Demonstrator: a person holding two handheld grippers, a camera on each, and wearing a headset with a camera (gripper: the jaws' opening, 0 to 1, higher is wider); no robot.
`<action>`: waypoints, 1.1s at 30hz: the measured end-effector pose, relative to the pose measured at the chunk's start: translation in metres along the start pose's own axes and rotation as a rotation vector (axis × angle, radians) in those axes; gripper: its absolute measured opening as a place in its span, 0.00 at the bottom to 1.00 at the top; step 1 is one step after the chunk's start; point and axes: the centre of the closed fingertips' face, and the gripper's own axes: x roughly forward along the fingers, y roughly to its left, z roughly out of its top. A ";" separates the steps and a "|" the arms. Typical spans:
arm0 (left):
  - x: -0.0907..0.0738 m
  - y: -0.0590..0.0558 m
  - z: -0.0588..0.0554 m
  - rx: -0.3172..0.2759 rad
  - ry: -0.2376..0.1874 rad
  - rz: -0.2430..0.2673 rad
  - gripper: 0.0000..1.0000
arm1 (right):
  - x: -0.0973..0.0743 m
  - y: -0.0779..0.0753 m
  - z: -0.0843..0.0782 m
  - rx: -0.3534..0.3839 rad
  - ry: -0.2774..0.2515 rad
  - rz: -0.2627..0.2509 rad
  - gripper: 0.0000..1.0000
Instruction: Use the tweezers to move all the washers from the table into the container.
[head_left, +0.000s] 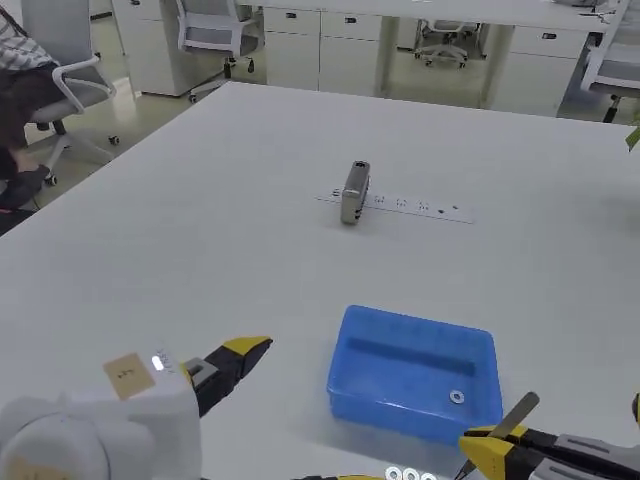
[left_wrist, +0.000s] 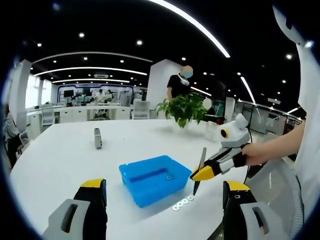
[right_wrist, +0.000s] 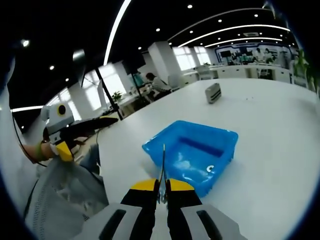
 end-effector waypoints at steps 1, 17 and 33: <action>0.000 0.000 0.000 -0.001 0.000 -0.001 0.99 | 0.001 0.000 -0.001 0.002 0.002 -0.001 0.04; 0.000 -0.002 0.000 0.006 -0.001 -0.007 0.99 | 0.009 0.001 -0.015 -0.129 0.046 -0.025 0.04; 0.002 -0.003 -0.003 0.018 0.014 -0.016 0.99 | 0.009 0.006 -0.018 -0.246 0.069 -0.037 0.04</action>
